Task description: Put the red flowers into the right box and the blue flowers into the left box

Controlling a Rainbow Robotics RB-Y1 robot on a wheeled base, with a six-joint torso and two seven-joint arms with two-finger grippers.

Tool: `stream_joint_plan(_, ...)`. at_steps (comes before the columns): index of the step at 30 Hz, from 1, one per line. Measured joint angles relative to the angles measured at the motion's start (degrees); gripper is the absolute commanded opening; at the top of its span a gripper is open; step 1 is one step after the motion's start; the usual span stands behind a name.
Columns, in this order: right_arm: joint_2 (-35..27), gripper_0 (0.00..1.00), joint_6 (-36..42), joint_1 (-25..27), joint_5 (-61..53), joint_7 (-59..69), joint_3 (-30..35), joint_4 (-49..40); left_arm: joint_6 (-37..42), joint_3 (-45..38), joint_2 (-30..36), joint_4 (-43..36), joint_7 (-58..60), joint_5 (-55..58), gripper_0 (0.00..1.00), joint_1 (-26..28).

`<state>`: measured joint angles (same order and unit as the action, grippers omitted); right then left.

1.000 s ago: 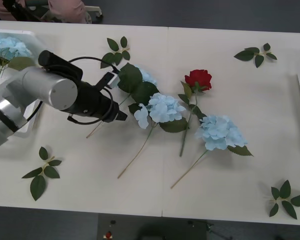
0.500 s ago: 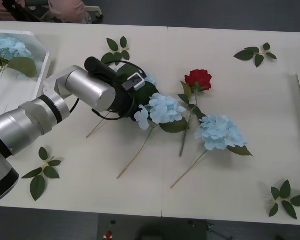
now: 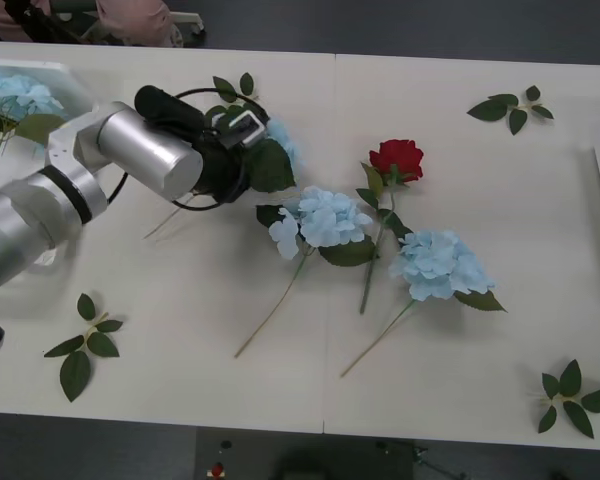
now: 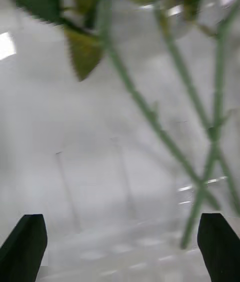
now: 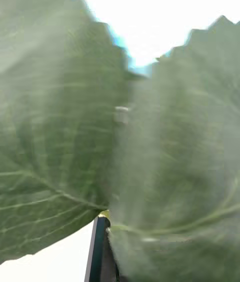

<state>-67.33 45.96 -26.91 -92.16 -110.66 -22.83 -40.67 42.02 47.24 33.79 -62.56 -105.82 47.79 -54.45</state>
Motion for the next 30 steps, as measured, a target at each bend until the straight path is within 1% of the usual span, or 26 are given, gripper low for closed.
stream_joint_plan(3, -1.45, 0.88, 3.32, 1.83, -1.04, 0.4, 0.21, -10.03, 3.74, -1.28, 6.78, -7.7, 0.0, -0.18, 0.0, -0.1)
stream_joint_plan(5, -2.6, 0.88, 5.63, 4.02, -1.03, 3.92, 1.66, -18.24, 9.83, -2.41, 12.47, -14.67, 0.0, -0.3, 0.0, -0.44)
stream_joint_plan(8, -4.49, 0.88, 6.51, 9.55, -0.83, 19.62, 5.79, -33.61, 22.65, -6.07, 23.25, -27.68, -0.19, -3.42, 0.0, -1.17)
stream_joint_plan(9, -5.22, 0.88, 5.8, 11.51, -0.3, 25.21, 6.84, -38.64, 24.92, -7.31, 26.8, -31.13, -0.4, -4.81, 0.0, -1.16)
stream_joint_plan(11, -6.76, 0.88, 4.42, 15.07, 1.78, 37.0, 8.17, -48.33, 26.34, -9.04, 33.53, -35.24, -0.8, -6.83, 0.0, -1.16)
stream_joint_plan(13, -8.22, 0.88, 3.78, 17.62, 4.69, 45.31, 8.46, -56.45, 27.93, -9.42, 38.46, -35.3, -1.43, -7.26, 0.0, -1.14)
stream_joint_plan(16, -9.97, 0.88, 2.56, 21.05, 9.7, 57.1, 8.59, -66.99, 30.02, -9.12, 42.42, -31.18, -3.64, -7.3, 0.0, 0.34)
stream_joint_plan(20, -9.92, 0.88, 2.5, 26.88, 17.6, 75.97, 11.59, -79.45, 28.66, -9.11, 42.69, -22.05, -3.89, -12.66, 0.0, 6.65)
stream_joint_plan(23, -8.0, 0.88, 5.18, 29.22, 22.78, 86.2, 13.55, -85.08, 24.48, -8.74, 42.31, -16.39, -3.89, -13.91, 0.0, 10.89)
stream_joint_plan(24, -7.05, 0.88, 6.59, 29.26, 23.95, 87.73, 13.65, -86.22, 22.36, -7.92, 42.31, -14.81, -3.89, -13.91, 0.06, 11.61)
stream_joint_plan(25, -6.07, 0.88, 7.88, 29.14, 25.52, 88.62, 13.56, -87.36, 20.53, -6.78, 42.31, -13.52, -3.89, -13.9, 0.17, 11.87)
stream_joint_plan(26, -4.91, 0.88, 9.39, 28.88, 27.9, 89.48, 13.27, -88.58, 18.53, -5.19, 42.31, -12.31, -3.89, -13.81, 0.24, 11.89)
stream_joint_plan(27, -3.71, 0.88, 10.85, 28.5, 30.79, 90.45, 12.79, -89.77, 17.18, -3.52, 42.31, -11.49, -3.89, -13.52, 0.54, 11.77)
stream_joint_plan(28, -2.56, 0.88, 12.21, 28.08, 33.75, 92.32, 12.11, -90.91, 16.55, -1.95, 42.31, -11.17, -3.89, -12.98, 0.64, 11.53)
stream_joint_plan(29, -1.42, 0.88, 13.27, 27.55, 36.09, 94.61, 11.22, -91.68, 16.48, -0.69, 42.31, -11.14, -3.89, -12.3, 0.77, 11.26)
stream_joint_plan(30, -0.24, 0.88, 14.06, 26.92, 38.18, 97.34, 9.96, -92.22, 16.49, 0.1, 42.31, -11.23, -3.89, -11.78, 0.82, 11.05)
